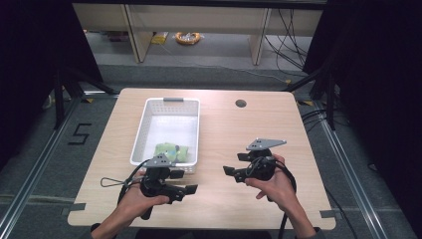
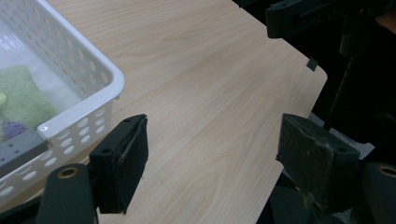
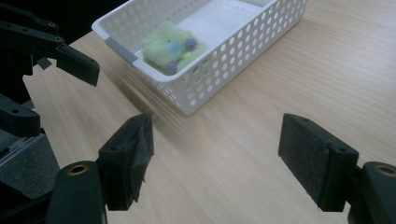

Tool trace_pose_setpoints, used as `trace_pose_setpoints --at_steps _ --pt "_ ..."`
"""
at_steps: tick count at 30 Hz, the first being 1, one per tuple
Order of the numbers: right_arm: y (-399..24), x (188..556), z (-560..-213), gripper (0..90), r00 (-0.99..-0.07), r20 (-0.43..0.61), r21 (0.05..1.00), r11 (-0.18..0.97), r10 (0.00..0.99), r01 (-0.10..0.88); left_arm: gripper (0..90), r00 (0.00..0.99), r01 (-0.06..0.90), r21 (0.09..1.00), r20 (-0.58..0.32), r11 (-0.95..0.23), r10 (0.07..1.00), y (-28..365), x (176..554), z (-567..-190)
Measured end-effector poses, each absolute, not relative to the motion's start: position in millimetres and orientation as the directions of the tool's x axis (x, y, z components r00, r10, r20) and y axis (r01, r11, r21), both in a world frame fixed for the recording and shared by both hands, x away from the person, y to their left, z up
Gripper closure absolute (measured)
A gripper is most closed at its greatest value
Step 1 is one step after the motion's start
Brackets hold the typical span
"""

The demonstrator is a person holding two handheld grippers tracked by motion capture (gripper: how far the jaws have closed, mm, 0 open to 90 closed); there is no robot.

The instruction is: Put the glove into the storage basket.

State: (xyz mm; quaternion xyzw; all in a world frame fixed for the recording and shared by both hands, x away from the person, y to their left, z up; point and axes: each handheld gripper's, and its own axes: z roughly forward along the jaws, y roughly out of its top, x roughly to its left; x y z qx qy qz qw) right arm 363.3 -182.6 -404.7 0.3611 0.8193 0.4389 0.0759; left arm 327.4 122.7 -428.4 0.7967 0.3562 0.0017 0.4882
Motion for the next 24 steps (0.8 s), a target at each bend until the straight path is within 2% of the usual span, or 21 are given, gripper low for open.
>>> trace_pose_setpoints --at_steps 14,16,19,20,24 --pt "-190 345 -429 26.2 -0.702 0.238 0.74 0.343 0.671 0.579 23.1 0.729 0.585 0.773 -0.369 -0.245 0.576 125 322 -448" --pt "-193 345 -432 25.8 -0.718 0.212 0.746 0.365 0.663 0.557 22.8 0.724 0.594 0.766 -0.375 -0.245 0.579 126 320 -452" --pt "-193 339 -436 25.2 -0.706 0.238 0.736 0.351 0.667 0.579 22.5 0.723 0.594 0.765 -0.373 -0.248 0.581 127 316 -461" --pt "-195 340 -439 24.8 -0.732 0.212 0.76 0.361 0.648 0.54 22.3 0.727 0.59 0.764 -0.361 -0.261 0.584 129 315 -462" --pt "-198 334 -443 23.5 -0.723 0.212 0.757 0.358 0.657 0.547 21.4 0.719 0.591 0.765 -0.357 -0.255 0.596 132 310 -472"
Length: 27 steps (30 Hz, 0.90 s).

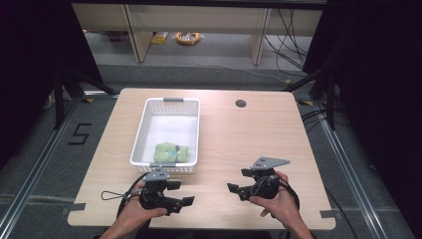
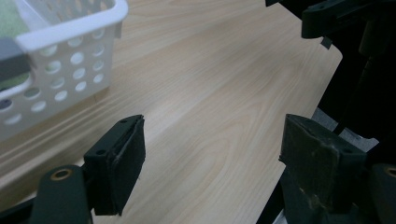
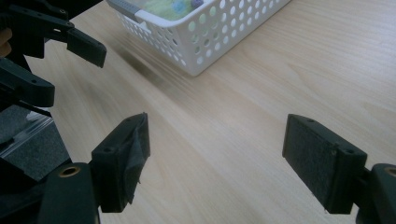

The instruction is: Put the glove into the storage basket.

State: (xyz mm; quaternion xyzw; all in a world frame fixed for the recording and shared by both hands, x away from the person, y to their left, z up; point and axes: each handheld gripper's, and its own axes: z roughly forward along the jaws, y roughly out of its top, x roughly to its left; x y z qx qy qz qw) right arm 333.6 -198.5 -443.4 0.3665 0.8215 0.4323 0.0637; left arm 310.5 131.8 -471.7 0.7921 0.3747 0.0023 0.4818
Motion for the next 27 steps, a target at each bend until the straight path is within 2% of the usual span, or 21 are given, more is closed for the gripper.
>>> trace_pose_setpoints --at_steps 3,4,11,20,22,24,27 --pt "-202 329 -449 23.3 -0.717 0.221 0.754 0.35 0.662 0.556 19.8 0.712 0.604 0.757 -0.373 -0.249 0.595 136 309 -478" --pt "-201 326 -452 23.3 -0.706 0.256 0.741 0.334 0.66 0.582 19.5 0.715 0.6 0.757 -0.364 -0.258 0.597 138 308 -480" --pt "-209 316 -467 22.8 -0.695 0.259 0.739 0.325 0.671 0.59 15.9 0.716 0.588 0.762 -0.334 -0.271 0.613 144 302 -488" --pt "-215 303 -479 22.6 -0.683 0.287 0.736 0.302 0.672 0.606 15.8 0.733 0.56 0.767 -0.282 -0.313 0.619 144 293 -494" --pt "-217 302 -480 22.6 -0.693 0.269 0.737 0.32 0.668 0.595 15.8 0.734 0.565 0.759 -0.283 -0.324 0.617 144 291 -494" --pt "-218 300 -483 22.6 -0.698 0.26 0.747 0.319 0.668 0.584 15.8 0.745 0.54 0.768 -0.247 -0.343 0.62 143 289 -495" --pt "-217 293 -485 22.6 -0.678 0.292 0.727 0.304 0.675 0.616 15.8 0.741 0.544 0.768 -0.251 -0.339 0.623 141 284 -498"
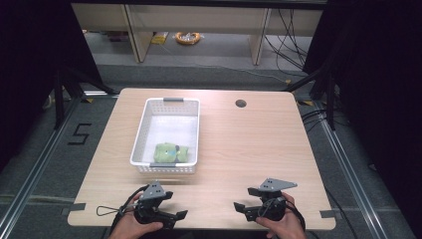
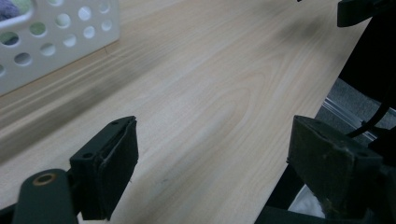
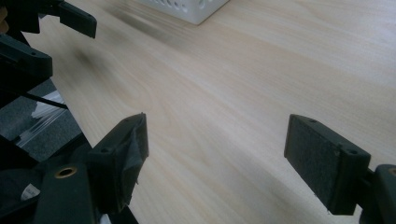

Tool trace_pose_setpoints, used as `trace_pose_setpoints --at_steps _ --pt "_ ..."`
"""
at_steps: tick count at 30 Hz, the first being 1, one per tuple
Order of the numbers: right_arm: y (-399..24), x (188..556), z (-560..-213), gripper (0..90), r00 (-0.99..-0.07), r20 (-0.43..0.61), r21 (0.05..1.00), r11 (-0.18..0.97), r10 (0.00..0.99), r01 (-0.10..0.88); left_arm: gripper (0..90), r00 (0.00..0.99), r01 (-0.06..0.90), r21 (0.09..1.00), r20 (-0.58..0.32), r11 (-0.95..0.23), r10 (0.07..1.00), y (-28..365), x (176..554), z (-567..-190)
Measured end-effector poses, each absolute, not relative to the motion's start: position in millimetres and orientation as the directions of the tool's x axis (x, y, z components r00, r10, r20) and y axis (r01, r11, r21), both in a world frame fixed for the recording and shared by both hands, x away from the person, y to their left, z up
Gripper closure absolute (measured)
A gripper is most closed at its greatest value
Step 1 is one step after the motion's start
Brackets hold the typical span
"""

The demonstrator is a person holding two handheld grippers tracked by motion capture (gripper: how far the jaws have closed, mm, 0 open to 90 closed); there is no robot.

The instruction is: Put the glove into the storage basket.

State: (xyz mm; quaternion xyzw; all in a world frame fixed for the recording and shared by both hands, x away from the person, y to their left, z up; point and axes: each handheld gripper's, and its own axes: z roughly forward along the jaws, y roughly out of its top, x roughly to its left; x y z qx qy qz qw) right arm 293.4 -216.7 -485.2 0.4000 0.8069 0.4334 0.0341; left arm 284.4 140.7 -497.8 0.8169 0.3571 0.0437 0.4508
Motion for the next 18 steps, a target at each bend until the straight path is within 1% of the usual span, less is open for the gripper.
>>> trace_pose_setpoints --at_steps 1,2,4,5,6,8,9,11,12,14,15,18 --pt "-217.8 293.6 -486.4 22.6 -0.693 0.27 0.733 0.324 0.668 0.598 15.8 0.751 0.536 0.765 -0.238 -0.358 0.616 141.0 283.6 -497.3" --pt "-216.7 291.1 -487.3 22.6 -0.681 0.292 0.726 0.307 0.672 0.615 15.8 0.755 0.532 0.766 -0.238 -0.36 0.611 140.2 282.9 -497.9" --pt "-218.4 291.6 -489.8 22.6 -0.702 0.251 0.736 0.34 0.666 0.586 15.8 0.751 0.533 0.766 -0.232 -0.36 0.618 138.5 280.8 -499.2" --pt "-216.9 289.2 -490.8 22.5 -0.691 0.266 0.728 0.33 0.672 0.601 15.8 0.761 0.518 0.771 -0.216 -0.371 0.612 138.4 281.0 -499.6" --pt "-218.0 289.8 -491.2 22.5 -0.704 0.241 0.731 0.352 0.668 0.585 15.8 0.751 0.533 0.759 -0.22 -0.374 0.623 138.0 280.5 -500.1" --pt "-218.4 290.1 -492.4 22.4 -0.719 0.237 0.73 0.368 0.654 0.576 15.8 0.762 0.52 0.764 -0.211 -0.383 0.612 138.2 280.4 -499.8" --pt "-218.0 289.4 -492.7 22.4 -0.712 0.229 0.731 0.365 0.664 0.576 15.8 0.768 0.513 0.758 -0.197 -0.403 0.609 139.6 281.3 -499.5" --pt "-217.0 287.1 -492.1 22.3 -0.693 0.244 0.722 0.349 0.678 0.597 15.8 0.751 0.534 0.763 -0.23 -0.364 0.619 137.7 280.3 -500.5" --pt "-218.4 289.2 -492.9 22.3 -0.708 0.222 0.732 0.365 0.67 0.575 15.8 0.759 0.521 0.769 -0.219 -0.371 0.614 138.2 280.9 -500.2" --pt "-218.3 288.6 -492.8 22.3 -0.699 0.224 0.724 0.363 0.679 0.586 15.8 0.759 0.522 0.764 -0.215 -0.378 0.615 139.1 281.1 -499.7" --pt "-218.6 289.1 -493.3 22.3 -0.703 0.209 0.729 0.371 0.68 0.576 15.8 0.759 0.522 0.765 -0.215 -0.377 0.615 139.2 281.3 -499.9" --pt "-218.6 290.4 -494.6 22.1 -0.71 0.224 0.727 0.371 0.668 0.578 15.8 0.756 0.522 0.768 -0.215 -0.371 0.618 139.2 282.1 -500.5"
